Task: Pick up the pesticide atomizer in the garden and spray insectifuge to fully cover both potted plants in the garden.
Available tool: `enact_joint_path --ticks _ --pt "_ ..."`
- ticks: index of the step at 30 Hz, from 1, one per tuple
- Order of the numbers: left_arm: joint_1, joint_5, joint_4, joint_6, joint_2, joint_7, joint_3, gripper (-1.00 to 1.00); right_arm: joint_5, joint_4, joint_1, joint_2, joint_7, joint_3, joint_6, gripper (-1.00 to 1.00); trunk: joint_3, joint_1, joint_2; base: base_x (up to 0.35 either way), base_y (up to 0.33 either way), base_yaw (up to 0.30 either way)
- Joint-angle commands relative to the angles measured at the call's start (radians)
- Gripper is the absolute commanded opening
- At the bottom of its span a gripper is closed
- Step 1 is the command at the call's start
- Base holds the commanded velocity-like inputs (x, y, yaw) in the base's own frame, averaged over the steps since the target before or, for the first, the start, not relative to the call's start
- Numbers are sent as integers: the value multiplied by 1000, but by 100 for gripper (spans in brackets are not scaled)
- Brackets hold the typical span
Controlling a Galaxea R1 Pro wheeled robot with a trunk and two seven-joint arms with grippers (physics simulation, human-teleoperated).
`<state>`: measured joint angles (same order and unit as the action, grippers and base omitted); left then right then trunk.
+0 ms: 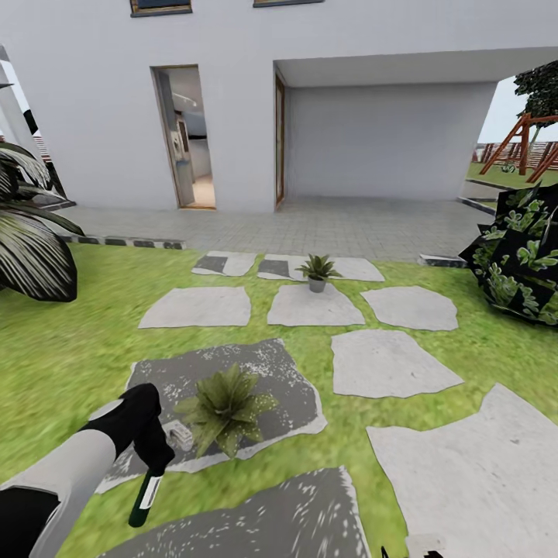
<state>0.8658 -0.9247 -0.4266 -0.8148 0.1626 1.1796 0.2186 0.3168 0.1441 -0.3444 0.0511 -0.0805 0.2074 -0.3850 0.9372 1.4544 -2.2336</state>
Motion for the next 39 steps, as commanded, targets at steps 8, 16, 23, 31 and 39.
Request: enact_joint_path --ticks 8,16,23,31,39 --pt "-23 32 31 -6 -2 -19 -2 -100 9 0 -1 -1 -4 6 -4 100 1 0 0 20 0 0" --pt "-25 35 43 -6 -3 -20 -3 -100 9 0 -1 -3 -4 5 -5 100 -2 0 0 124 124 -113" --pt "-27 35 44 -6 -2 -21 -4 -100 9 -1 -1 -4 -4 6 -4 100 -2 0 0 95 278 -238" --pt "-29 35 43 -6 -2 -18 -5 -100 8 0 -1 -7 -5 6 -5 100 5 0 0 1 57 -15" --pt "-29 35 42 -6 -2 -22 -7 -100 8 0 -1 -8 -5 6 -5 100 17 0 0 0 0 0"
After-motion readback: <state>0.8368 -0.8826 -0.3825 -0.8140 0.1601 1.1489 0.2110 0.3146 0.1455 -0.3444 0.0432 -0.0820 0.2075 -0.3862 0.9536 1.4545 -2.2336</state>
